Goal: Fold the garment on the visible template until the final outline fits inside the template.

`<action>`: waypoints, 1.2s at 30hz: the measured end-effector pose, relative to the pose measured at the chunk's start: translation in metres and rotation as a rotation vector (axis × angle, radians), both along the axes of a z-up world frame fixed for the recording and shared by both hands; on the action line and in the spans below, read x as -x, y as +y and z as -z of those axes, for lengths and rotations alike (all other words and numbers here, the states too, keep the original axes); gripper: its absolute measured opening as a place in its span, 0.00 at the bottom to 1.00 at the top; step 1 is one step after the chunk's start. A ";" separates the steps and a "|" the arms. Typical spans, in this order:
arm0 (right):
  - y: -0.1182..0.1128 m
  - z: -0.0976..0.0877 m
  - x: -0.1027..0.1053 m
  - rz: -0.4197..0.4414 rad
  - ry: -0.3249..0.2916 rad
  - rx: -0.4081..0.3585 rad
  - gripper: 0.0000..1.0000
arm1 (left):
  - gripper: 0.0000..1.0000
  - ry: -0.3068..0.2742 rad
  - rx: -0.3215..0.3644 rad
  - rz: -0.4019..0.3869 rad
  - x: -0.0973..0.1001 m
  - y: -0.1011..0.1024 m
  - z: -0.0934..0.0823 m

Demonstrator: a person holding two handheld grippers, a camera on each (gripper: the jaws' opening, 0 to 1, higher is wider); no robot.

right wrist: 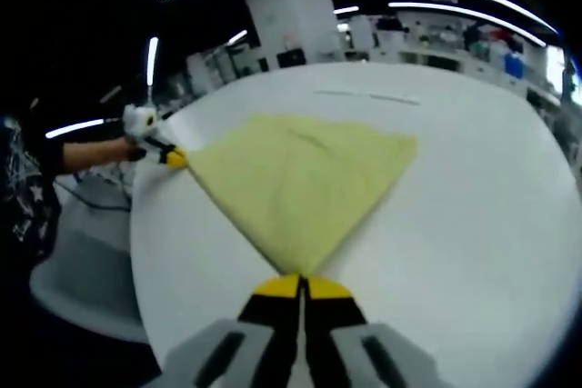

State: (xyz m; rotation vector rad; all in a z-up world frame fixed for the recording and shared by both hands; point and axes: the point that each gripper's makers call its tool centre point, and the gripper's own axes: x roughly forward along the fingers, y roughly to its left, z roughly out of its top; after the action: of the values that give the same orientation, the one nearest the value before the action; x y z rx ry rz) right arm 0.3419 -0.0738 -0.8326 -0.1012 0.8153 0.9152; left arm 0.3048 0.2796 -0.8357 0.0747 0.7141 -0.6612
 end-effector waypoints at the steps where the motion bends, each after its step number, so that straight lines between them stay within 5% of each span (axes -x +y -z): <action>1: -0.002 0.000 0.002 0.002 0.000 -0.001 0.00 | 0.00 0.001 0.001 0.000 0.002 -0.001 0.000; 20: 0.000 -0.001 0.033 0.022 0.015 -0.006 0.00 | 0.00 0.012 -0.021 0.036 0.025 -0.010 0.001; 34: -0.002 0.000 0.025 0.076 0.031 0.010 0.00 | 0.00 0.024 0.004 -0.035 0.024 -0.007 0.004; 36: -0.002 -0.002 0.024 0.082 0.028 0.009 0.08 | 0.03 0.019 0.007 -0.036 0.024 -0.007 0.002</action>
State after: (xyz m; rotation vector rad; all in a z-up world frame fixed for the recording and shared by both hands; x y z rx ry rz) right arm 0.3181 -0.0755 -0.8303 -0.0620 0.8438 0.8378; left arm 0.2804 0.2727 -0.8382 0.0488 0.7303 -0.6302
